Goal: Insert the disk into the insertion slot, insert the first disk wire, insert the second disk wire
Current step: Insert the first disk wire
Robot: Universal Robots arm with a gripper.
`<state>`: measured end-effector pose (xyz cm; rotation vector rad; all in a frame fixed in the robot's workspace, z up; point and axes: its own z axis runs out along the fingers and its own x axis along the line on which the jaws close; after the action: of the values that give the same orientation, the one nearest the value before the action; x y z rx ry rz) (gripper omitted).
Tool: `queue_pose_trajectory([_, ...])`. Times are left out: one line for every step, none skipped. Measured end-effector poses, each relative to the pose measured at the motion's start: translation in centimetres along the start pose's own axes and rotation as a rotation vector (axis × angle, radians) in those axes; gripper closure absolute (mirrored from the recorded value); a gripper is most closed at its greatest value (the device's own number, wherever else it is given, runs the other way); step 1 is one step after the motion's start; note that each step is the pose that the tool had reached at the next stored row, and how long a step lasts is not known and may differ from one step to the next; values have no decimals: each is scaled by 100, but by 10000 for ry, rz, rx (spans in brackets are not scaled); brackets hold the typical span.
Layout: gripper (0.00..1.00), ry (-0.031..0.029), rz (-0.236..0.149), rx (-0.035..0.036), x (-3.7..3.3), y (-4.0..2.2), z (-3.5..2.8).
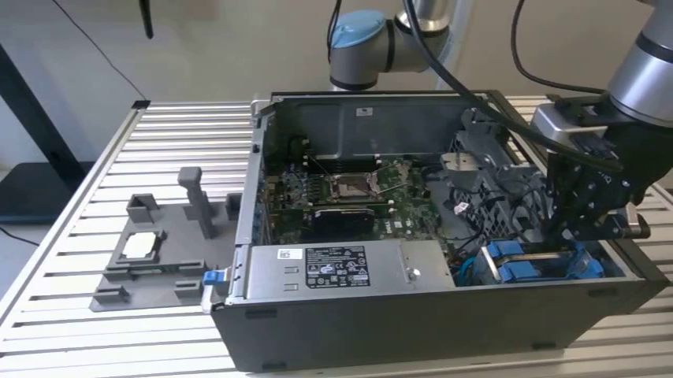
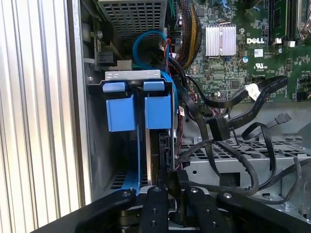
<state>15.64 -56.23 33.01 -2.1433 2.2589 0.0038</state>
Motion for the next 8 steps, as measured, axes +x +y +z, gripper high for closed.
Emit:
queue_pose_trajectory([79,-8,1,-1,0,1,3])
queue_pose_trajectory([79,-7,1,0,0,1,5])
queue_pose_trajectory([73,-6,1,0,0,1,4])
queue_pose_trajectory([73,4,1,1,1,1,-13])
queue_pose_trajectory([73,0,1,0,-1,0,-51])
queue_pose_trajectory([73,3,2,0,-1,-1,-94])
queue_pose_trajectory([73,3,2,0,-2,-1,-139])
queue_pose_trajectory([73,3,1,1,-3,-2,-185])
